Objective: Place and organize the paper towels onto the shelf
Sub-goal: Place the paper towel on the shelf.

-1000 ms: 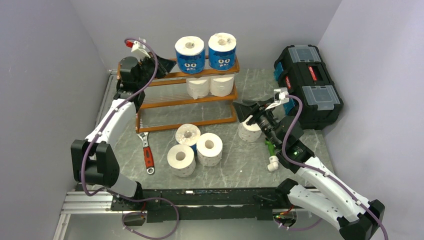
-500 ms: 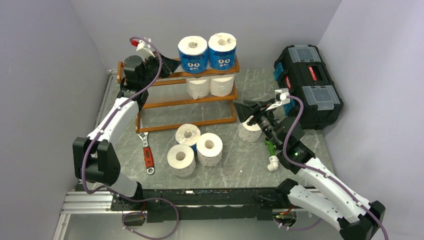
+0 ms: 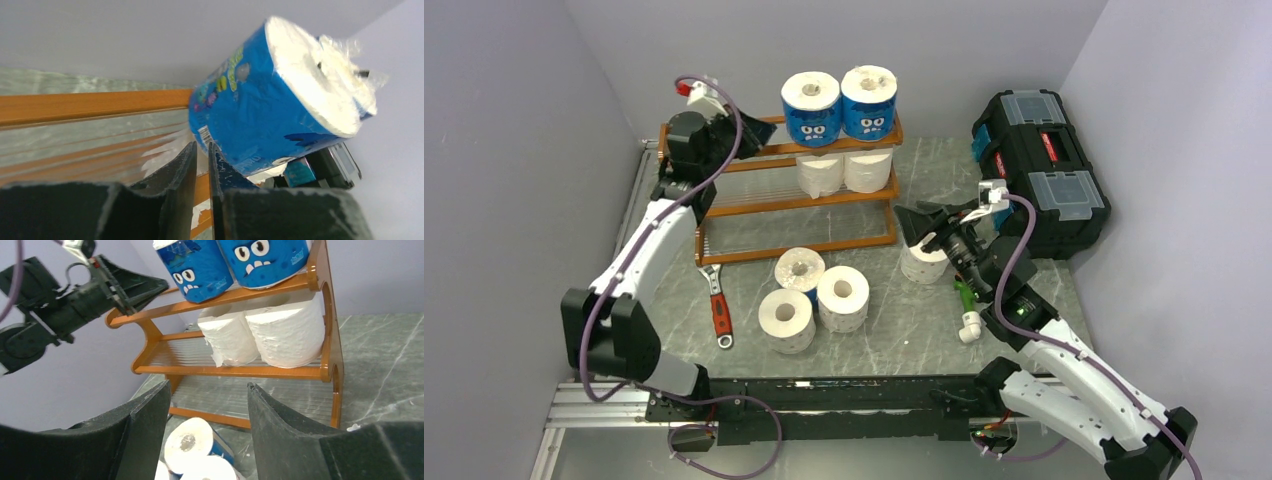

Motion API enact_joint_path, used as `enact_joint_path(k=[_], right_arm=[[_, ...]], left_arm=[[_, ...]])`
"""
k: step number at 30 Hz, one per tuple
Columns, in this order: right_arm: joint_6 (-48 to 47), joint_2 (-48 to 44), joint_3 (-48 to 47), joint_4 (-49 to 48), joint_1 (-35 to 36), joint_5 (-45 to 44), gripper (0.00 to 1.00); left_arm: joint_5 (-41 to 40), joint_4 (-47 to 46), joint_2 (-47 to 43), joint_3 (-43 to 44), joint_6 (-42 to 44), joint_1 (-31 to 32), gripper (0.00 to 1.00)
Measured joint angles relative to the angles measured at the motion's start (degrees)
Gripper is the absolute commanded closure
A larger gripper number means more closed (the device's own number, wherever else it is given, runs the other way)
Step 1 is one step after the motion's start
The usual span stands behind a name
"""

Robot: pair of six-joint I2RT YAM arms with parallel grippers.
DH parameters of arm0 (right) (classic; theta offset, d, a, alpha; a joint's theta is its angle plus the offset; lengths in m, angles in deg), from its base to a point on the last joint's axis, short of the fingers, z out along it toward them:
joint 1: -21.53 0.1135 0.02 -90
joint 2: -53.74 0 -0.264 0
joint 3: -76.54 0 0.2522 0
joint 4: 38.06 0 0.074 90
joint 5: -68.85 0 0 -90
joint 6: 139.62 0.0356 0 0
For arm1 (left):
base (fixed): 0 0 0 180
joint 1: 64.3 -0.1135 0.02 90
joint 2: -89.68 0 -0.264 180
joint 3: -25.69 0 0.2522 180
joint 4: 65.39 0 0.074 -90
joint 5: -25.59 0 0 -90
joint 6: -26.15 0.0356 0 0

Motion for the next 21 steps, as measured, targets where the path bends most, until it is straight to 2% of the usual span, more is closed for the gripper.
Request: enact_joint_path(k=[3, 7, 9, 15, 21], right_arm=[[-0.11, -1.09, 0.31, 0.92, 0.0, -0.76, 0.31], [-0.22, -1.75, 0.83, 3.15, 0.0, -1.84, 0.1], [-0.44, -1.64, 0.83, 5.16, 0.0, -2.01, 0.04], [-0.5, -0.31, 0.83, 12.61, 0.0, -2.8, 0.02], [-0.46, 0.09, 2.56, 16.63, 0.0, -2.82, 0.02]], left_arm=[[-5.35, 4.66, -4.68, -0.02, 0.5, -1.03, 0.65], [-12.48, 10.88, -14.27, 0.02, 1.68, -2.16, 0.44], [-14.58, 13.73, -18.27, 0.17, 2.51, -2.1, 0.37], [-19.32, 24.5, -29.07, -0.57, 4.96, -0.87, 0.29], [-20.76, 34.03, -41.09, -11.82, 7.17, 0.9, 0.27]])
